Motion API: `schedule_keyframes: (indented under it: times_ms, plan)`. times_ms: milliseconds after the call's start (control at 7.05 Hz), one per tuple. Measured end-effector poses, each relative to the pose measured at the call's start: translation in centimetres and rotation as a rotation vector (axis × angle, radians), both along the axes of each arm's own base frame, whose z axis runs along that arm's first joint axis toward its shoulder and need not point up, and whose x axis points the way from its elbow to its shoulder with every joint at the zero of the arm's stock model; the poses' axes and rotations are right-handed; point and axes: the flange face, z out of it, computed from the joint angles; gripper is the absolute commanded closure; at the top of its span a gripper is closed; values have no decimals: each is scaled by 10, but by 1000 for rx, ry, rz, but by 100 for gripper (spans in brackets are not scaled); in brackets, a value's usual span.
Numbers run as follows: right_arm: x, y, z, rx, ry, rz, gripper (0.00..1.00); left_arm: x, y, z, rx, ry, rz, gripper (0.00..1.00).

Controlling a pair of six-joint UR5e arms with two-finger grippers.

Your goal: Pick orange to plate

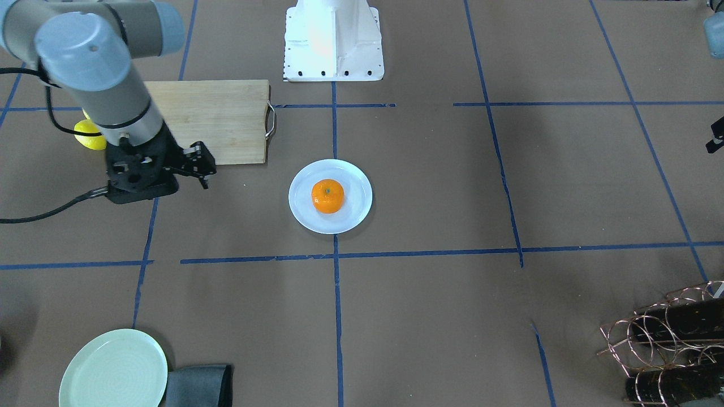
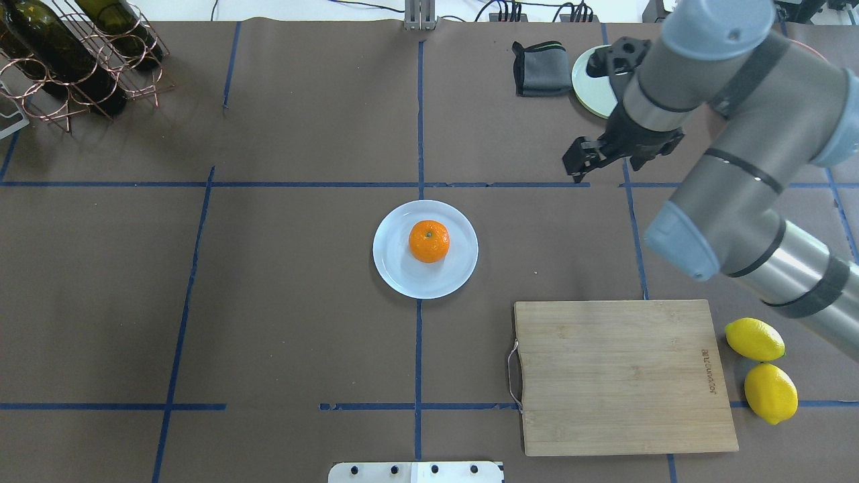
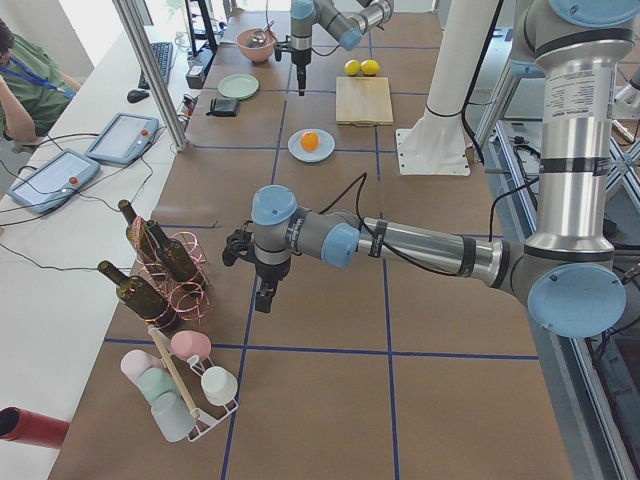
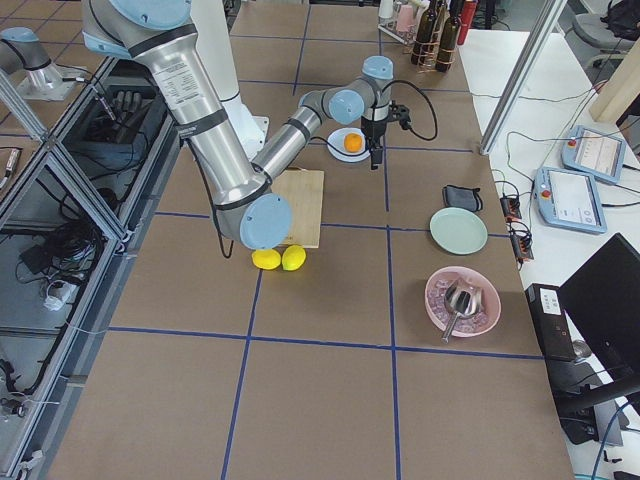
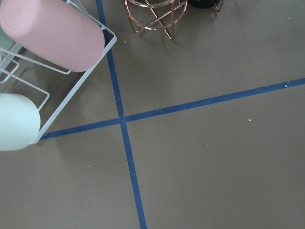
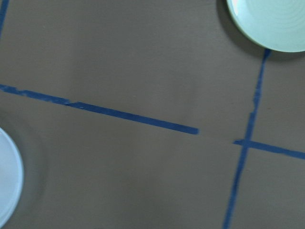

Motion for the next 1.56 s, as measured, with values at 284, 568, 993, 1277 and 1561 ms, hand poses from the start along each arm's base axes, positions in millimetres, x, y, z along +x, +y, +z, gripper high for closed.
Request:
schedule_keyframes:
  times_ms: [284,568,993,1277,1561]
  plan:
    - [90,-18,62,-1,18,-18,0,-41,14,28,-55,31,-65,0]
    - [169,-23,124,-34,-5,-28,0,-60,18,46,-88,37,-105,0]
    - [274,-22,225,-42,-3,-67,0,-62,10,40,-82,35,-116,0]
    - [337,-19,296,-68,-28,-79,0,-62,9,38,-79,34,-117,0]
    - [357,-6,331,-101,-25,-68,0,-63,9,38,-80,33,-118,0]
